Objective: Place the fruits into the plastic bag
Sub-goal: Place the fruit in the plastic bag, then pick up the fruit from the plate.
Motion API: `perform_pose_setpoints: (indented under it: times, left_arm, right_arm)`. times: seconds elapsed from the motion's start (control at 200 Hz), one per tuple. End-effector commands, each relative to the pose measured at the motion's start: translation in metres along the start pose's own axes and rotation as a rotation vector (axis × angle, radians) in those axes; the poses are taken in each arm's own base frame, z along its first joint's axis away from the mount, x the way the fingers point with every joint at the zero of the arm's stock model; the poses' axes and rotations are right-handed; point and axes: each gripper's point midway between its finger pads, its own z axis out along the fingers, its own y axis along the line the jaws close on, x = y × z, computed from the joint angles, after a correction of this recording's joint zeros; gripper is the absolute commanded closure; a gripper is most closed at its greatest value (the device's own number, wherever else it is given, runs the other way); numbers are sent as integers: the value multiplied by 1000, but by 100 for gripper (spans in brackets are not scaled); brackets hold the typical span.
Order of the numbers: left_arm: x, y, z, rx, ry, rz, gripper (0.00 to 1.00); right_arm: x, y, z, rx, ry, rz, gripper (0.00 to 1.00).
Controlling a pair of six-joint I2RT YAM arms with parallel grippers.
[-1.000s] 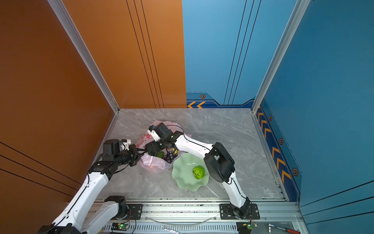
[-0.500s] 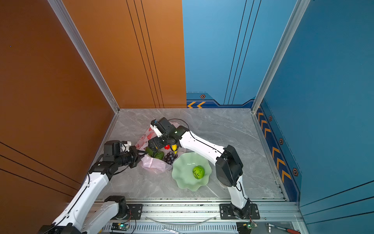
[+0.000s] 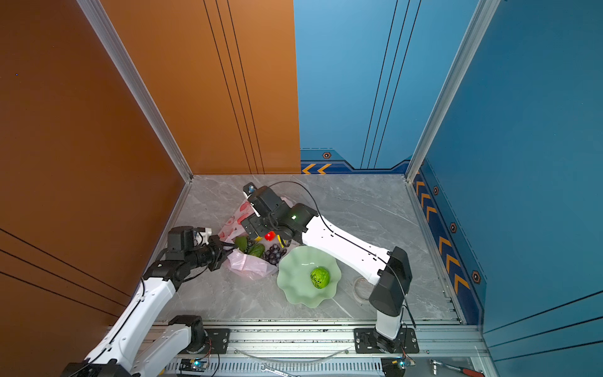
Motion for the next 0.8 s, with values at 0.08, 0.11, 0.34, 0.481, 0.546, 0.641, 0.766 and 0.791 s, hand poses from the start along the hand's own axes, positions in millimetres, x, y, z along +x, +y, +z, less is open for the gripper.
perform_pose_setpoints:
  times: [0.08, 0.11, 0.34, 0.481, 0.546, 0.641, 0.766, 0.791]
  left_arm:
    - [-1, 8, 1, -20, -5, -17, 100]
    - [0, 8, 1, -20, -4, -16, 100]
    - [0, 8, 1, -20, -3, -14, 100]
    - [0, 8, 1, -20, 0, -14, 100]
    - [1, 8, 2, -21, 3, -11, 100]
    - [2, 8, 2, -25, 10, -5, 100]
    - [5, 9, 4, -33, 21, -1, 100]
    - [5, 9, 4, -34, 21, -1, 100]
  right_arm:
    - [-13, -58, -44, 170, -109, 116, 0]
    - [-12, -66, -48, 180, -112, 145, 0]
    - [15, -134, -87, 262, -135, 405, 0]
    - [53, -179, -112, 325, -95, 571, 0]
    - [71, -191, -122, 337, -58, 643, 0]
    - [99, -197, -132, 319, 26, 742, 0]
    - [131, -194, -143, 291, 159, 839, 0]
    - [136, -193, -145, 289, 181, 850, 0]
